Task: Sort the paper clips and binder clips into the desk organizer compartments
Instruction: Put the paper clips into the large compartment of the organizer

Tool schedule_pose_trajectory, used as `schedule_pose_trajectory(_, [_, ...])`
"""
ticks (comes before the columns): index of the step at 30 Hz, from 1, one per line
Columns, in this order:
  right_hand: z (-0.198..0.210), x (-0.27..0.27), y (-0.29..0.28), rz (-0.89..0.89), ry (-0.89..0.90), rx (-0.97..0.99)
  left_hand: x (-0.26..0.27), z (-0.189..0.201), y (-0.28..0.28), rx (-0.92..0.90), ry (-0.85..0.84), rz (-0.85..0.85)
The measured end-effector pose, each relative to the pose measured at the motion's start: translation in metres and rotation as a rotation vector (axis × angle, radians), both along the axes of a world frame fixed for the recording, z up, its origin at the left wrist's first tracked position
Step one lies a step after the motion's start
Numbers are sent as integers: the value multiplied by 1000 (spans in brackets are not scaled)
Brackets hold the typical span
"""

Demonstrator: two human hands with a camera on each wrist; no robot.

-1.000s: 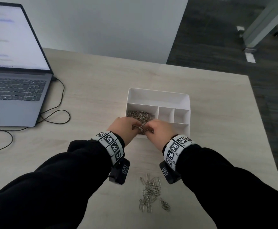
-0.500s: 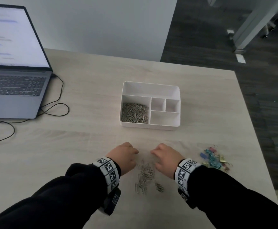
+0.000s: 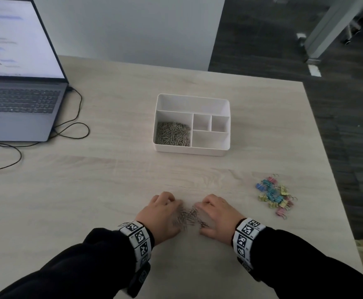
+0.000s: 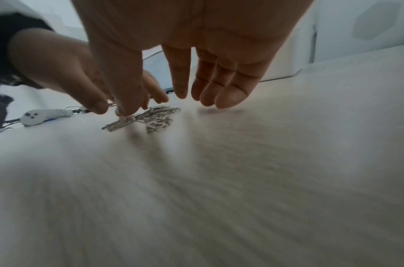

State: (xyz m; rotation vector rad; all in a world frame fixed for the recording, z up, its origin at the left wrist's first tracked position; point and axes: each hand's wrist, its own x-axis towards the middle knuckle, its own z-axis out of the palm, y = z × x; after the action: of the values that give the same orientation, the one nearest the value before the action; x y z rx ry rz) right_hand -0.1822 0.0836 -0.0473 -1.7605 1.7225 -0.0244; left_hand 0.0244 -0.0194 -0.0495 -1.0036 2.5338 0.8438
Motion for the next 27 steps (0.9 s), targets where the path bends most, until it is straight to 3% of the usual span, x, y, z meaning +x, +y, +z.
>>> schedule_pose_trajectory(6, [3, 0, 8, -86, 34, 99, 15, -10, -4, -12, -20, 88])
schedule_pose_trajectory(14, [-4, 21, -8, -217, -55, 10, -7, -7, 3, -38, 91, 88])
schedule_pose_trajectory(17, [-5, 13, -4, -287, -97, -7, -1, -8, 1, -19, 60, 106])
schedule_pose_trajectory(21, [-2, 10, 1, -232, -67, 90, 1, -11, 4, 16, 6, 101])
schedule_pose_trajectory(27, [-9, 28, -7, -190, -39, 34, -17, -10, 10, -10, 63, 77])
